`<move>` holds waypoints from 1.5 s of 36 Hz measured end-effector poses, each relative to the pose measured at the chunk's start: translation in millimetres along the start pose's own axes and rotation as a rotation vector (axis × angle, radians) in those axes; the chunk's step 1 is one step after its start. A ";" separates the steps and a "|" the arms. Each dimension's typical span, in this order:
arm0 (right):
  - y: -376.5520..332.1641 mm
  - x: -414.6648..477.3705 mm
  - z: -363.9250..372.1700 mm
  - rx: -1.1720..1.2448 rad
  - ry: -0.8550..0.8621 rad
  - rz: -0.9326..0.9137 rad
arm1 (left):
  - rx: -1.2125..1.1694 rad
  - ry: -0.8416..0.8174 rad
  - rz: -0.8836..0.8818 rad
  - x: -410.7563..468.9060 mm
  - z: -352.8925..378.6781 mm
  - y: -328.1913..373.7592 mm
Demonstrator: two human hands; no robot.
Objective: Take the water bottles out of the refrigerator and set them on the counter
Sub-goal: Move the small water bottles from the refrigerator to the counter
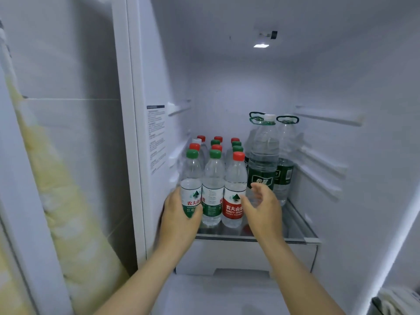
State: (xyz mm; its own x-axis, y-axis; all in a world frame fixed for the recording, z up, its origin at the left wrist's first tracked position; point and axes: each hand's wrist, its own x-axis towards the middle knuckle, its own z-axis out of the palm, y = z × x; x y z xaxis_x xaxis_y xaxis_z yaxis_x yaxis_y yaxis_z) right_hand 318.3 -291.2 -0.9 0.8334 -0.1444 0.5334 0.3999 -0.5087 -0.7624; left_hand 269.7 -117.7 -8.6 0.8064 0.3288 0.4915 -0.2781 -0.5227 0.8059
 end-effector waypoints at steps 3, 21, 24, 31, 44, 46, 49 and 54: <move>9.3 5.9 4.6 -0.025 -0.012 0.010 | -0.037 0.004 -0.020 5.8 10.1 -14.0; 42.4 20.4 39.5 0.023 -0.121 0.096 | -0.052 0.028 -0.106 19.3 41.0 -58.0; 45.9 23.3 43.8 0.048 -0.143 0.122 | -0.069 0.029 -0.133 21.7 43.2 -60.9; 45.4 32.5 46.0 0.114 -0.197 0.166 | -0.052 0.040 -0.144 27.9 47.4 -64.0; 60.2 29.2 41.9 0.027 -0.126 0.174 | 0.113 0.035 -0.137 3.2 56.6 -61.4; 61.1 27.2 42.5 0.049 -0.136 0.180 | 0.106 0.050 -0.132 3.9 58.4 -62.4; 60.7 25.4 42.6 0.128 -0.188 0.207 | 0.055 0.061 -0.158 9.6 60.8 -64.4; 62.7 24.4 43.2 0.157 -0.206 0.225 | -0.032 0.050 -0.150 23.7 60.0 -66.0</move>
State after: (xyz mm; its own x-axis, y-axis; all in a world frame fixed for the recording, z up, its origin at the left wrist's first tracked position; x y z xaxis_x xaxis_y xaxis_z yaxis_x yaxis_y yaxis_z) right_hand 380.2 -290.0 -51.6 0.9606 -0.0553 0.2723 0.2377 -0.3441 -0.9084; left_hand 338.5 -122.6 -69.9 0.8133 0.4405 0.3800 -0.1733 -0.4401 0.8811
